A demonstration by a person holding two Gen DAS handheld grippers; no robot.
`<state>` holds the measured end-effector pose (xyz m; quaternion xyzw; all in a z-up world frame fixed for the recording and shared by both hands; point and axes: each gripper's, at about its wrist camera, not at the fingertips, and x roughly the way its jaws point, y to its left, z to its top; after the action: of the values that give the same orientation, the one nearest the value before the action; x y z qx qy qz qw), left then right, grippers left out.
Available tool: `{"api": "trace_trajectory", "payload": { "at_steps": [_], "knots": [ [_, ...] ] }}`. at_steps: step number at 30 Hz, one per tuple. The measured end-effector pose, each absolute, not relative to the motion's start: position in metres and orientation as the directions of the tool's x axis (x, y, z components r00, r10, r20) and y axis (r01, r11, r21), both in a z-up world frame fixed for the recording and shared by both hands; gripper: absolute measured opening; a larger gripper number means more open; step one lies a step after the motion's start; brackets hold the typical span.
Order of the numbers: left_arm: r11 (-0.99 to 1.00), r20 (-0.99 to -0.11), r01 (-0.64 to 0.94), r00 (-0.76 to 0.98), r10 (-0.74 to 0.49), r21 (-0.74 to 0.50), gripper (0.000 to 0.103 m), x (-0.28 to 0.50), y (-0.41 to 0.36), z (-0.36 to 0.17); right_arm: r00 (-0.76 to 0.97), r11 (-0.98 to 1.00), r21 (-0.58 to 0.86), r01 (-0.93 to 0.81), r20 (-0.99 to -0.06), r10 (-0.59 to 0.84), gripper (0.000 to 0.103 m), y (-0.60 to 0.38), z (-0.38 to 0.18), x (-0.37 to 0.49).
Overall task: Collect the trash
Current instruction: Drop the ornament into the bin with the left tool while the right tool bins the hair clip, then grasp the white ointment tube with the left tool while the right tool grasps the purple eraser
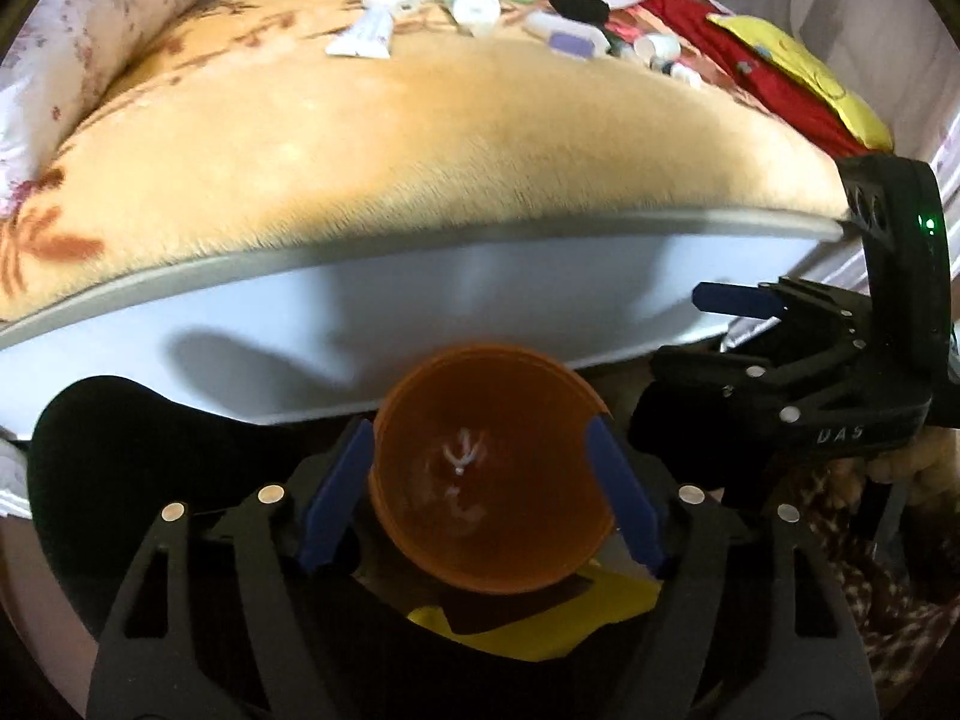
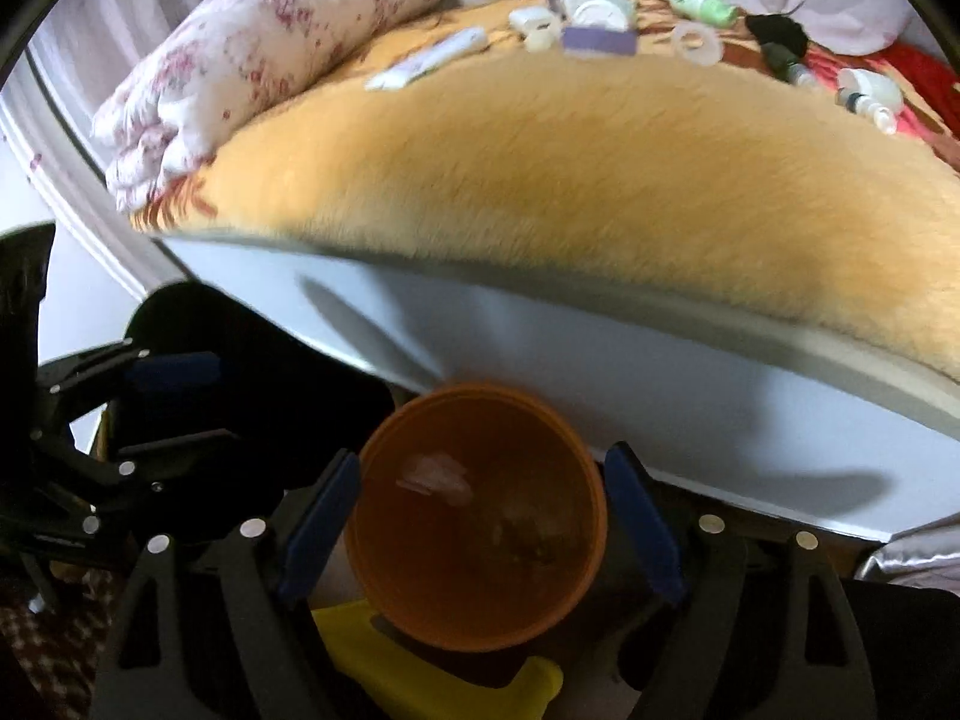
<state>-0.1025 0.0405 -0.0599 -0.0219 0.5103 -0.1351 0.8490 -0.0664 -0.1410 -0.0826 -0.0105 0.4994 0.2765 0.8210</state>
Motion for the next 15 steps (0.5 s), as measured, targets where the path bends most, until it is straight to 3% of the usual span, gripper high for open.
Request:
{"api": "trace_trajectory", "payload": {
  "at_steps": [8,15],
  "knots": [
    [0.961,-0.755,0.191,0.595,-0.276,-0.201,0.078,-0.085,0.050,-0.023,0.520,0.859,0.239,-0.452,-0.712,0.472,0.089,-0.158,-0.033,-0.048],
    [0.971,-0.698,0.132,0.677,-0.234,-0.197,0.079,-0.049,0.052,-0.004,0.655,0.860,0.083,-0.503,-0.612,0.443,0.090,-0.131,0.006,0.004]
  ]
}}
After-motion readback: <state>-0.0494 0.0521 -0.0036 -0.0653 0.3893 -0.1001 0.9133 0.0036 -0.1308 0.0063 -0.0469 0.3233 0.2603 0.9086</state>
